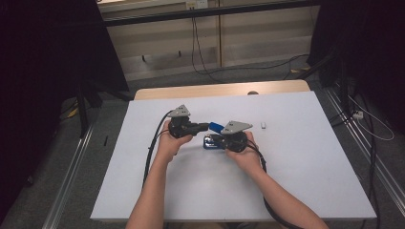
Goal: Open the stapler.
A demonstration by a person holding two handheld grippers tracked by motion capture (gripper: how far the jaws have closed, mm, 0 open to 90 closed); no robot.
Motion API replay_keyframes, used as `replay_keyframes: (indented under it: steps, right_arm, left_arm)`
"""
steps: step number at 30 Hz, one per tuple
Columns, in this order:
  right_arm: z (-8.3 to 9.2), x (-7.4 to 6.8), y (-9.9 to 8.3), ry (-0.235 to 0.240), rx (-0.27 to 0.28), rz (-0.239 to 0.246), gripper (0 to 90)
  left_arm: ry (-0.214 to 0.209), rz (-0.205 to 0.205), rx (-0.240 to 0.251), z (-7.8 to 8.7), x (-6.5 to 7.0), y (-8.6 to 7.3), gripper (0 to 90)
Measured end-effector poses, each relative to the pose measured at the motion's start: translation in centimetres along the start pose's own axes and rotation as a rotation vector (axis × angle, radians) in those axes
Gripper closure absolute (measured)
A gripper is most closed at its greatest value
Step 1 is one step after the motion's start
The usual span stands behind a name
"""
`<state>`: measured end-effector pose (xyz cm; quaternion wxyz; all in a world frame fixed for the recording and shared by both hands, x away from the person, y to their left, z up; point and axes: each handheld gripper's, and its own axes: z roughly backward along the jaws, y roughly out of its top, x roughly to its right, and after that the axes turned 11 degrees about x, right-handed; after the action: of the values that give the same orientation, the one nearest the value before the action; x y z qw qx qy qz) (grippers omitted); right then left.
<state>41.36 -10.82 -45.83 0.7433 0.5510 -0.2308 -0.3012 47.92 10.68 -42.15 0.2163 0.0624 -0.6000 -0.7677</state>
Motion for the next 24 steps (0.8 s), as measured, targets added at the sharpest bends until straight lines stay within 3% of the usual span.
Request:
replay_keyframes:
  steps: [7,15,21,24]
  right_arm:
    - [-0.4,-0.2,-0.3,-0.064,0.034,-0.047,90.0]
    - [-0.5,-0.9,-0.4,-0.133,0.075,-0.032,90.0]
    - [-0.4,-0.9,-0.4,-0.134,0.089,-0.056,90.0]
    - [-0.4,-1.0,-0.4,-0.133,0.084,-0.046,90.0]
  left_arm:
    - [-0.002,-0.001,0.001,0.0,0.0,0.0,90.0]
    - [0.007,-0.006,-0.002,0.0,-0.2,-0.3,89.1]
    - [-0.006,0.000,-0.067,-0.6,-0.5,-1.9,89.1]
    - [-0.016,-0.003,-0.076,-0.9,-0.5,-2.1,89.3]
